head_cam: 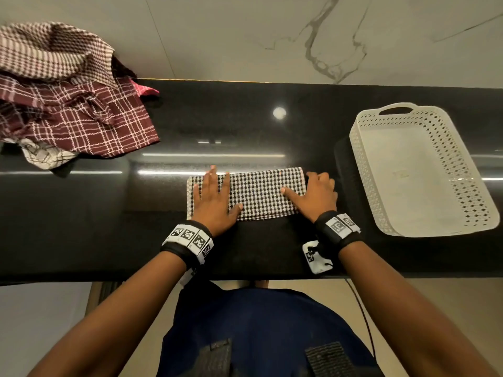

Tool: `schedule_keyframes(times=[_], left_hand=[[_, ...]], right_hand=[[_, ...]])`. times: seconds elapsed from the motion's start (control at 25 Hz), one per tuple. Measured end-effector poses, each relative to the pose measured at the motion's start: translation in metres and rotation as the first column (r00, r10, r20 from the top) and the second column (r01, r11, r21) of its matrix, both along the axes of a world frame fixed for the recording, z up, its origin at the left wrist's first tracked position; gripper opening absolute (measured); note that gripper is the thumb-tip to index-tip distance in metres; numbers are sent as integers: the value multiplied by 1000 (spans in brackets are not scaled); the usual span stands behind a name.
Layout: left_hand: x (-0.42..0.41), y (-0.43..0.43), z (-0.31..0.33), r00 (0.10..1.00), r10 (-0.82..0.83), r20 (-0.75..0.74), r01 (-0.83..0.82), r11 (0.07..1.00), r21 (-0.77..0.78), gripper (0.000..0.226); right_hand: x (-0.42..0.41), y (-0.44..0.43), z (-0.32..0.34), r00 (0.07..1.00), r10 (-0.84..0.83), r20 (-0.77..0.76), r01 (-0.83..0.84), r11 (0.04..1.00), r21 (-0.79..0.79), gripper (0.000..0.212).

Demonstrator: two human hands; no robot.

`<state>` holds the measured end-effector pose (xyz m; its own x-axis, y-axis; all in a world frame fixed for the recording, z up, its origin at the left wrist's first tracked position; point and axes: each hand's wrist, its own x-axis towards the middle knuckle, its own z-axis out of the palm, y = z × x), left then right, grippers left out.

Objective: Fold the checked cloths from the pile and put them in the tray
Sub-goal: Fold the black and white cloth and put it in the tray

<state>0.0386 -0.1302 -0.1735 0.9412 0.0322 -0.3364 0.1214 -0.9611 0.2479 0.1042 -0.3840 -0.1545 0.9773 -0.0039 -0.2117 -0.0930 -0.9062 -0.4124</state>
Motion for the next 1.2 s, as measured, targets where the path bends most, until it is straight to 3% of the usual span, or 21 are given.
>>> schedule_keyframes(times=[0.08, 0.16, 0.32, 0.4, 0.48, 0.56, 0.68, 0.92, 1.12, 1.2], left_hand=[[13, -16, 0, 991, -131, 6, 131, 991, -27, 80], [23, -32, -3, 987, -149, -54, 149, 989, -2, 85], [38, -49, -7, 987, -128, -94, 131, 991, 27, 97], [45, -53, -6, 985, -126, -113, 128, 992, 9, 99], [49, -61, -2, 989, -130, -74, 129, 992, -13, 98], [52, -66, 4, 988, -135, 75, 137, 990, -25, 87], [51, -58, 10, 963, -76, 260, 110, 987, -118, 55], [41, -21, 5, 964, 46, 262, 54, 931, -362, 39], [40, -16, 9, 964, 111, 243, 4, 904, -428, 32], [39, -16, 8, 964, 122, 238, -7, 901, -433, 30]], right_hand=[[-1, 4, 5, 993, -33, -112, 22, 995, -97, 78], [4, 7, 9, 972, -68, -224, 55, 996, -66, 65], [16, 1, 12, 974, -142, -176, 190, 938, 292, 25], [16, -4, 17, 956, -218, -194, 287, 821, 493, 43], [20, -14, 22, 940, -270, -207, 340, 740, 581, 70], [30, -25, 28, 946, -286, -153, 321, 765, 558, 71], [40, -30, 45, 961, -273, -40, 256, 828, 499, 52], [28, 26, 59, 979, -57, 198, -12, 944, 330, 30], [16, 72, 31, 987, 153, 42, -157, 983, 99, 31], [10, 74, 21, 981, 192, -18, -190, 979, 80, 38]])
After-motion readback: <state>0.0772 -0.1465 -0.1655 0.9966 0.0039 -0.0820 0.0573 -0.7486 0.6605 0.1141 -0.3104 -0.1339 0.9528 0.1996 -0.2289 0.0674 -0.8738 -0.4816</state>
